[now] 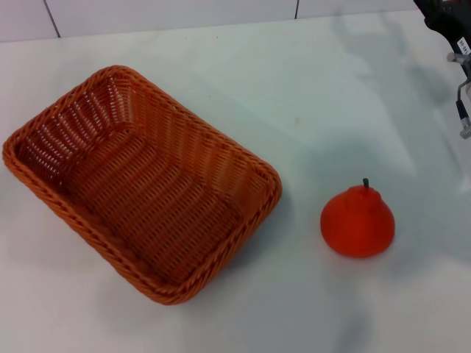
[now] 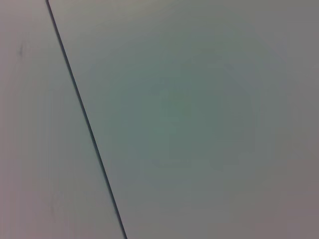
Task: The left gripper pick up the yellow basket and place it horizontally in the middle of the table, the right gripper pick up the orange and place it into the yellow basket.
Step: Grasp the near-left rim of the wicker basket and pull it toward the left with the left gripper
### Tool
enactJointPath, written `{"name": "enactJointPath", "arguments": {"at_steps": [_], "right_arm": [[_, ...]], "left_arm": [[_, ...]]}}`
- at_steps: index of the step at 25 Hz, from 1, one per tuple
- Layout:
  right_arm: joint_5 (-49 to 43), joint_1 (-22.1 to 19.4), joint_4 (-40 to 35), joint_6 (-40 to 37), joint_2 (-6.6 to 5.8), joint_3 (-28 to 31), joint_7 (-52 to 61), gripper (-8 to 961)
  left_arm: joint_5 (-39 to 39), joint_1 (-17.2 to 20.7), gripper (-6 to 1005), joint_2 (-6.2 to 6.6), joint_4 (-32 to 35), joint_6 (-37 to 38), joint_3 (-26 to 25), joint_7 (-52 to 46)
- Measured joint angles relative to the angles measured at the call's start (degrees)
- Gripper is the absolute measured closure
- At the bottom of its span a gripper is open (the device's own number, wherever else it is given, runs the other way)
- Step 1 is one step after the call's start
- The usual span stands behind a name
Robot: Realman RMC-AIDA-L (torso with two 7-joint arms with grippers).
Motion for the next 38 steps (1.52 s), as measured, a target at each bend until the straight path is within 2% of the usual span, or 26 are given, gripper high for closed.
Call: {"name": "enactJointPath", "arguments": {"at_steps": [4, 8, 10, 16, 21, 26, 33, 38], "right_arm": [[0.02, -0.09, 0.35, 0.03, -0.01, 0.01, 0.03, 11], [0.0, -0.31, 0.73, 0.0, 0.02, 0.07, 0.18, 11], [0.0, -0.41, 0.97, -0.07, 0.03, 0.18, 0.22, 12], [0.16, -0.46, 2.01, -0.01, 0.04, 0.4, 0.23, 12], [0.32, -0.53, 2.44, 0.0, 0.1, 0.52, 0.23, 12], [0.33, -0.6, 2.98, -0.1, 0.13, 0.62, 1.3, 12], [0.1, -0.34, 3.0, -0.02, 0.13, 0.64, 3.12, 12], [0.09, 0.01, 2.99, 0.05, 0.13, 0.64, 3.13, 12]], "left_arm": [[13.83, -5.13, 286, 2.15, 7.35, -0.17, 1.29, -9.11], [28.71, -12.2, 286, 3.26, 10.91, -1.15, 5.87, -16.66], [32.64, -14.24, 285, 2.95, 12.2, -2.26, 7.66, -18.66], [45.89, -20.17, 281, -0.11, 17.42, -9.82, 14.81, -25.04], [52.28, -23.8, 266, -0.71, 15.71, -12.59, 17.1, -27.13], [57.67, -26.81, 267, -0.44, 12.89, -12.89, 17.9, -29.09], [62.2, -30.46, 272, 0.43, 5.24, -16.46, 18.08, -30.0], [65.19, -32.03, 276, 0.32, 1.26, -19.42, 18.36, -30.01]]}}
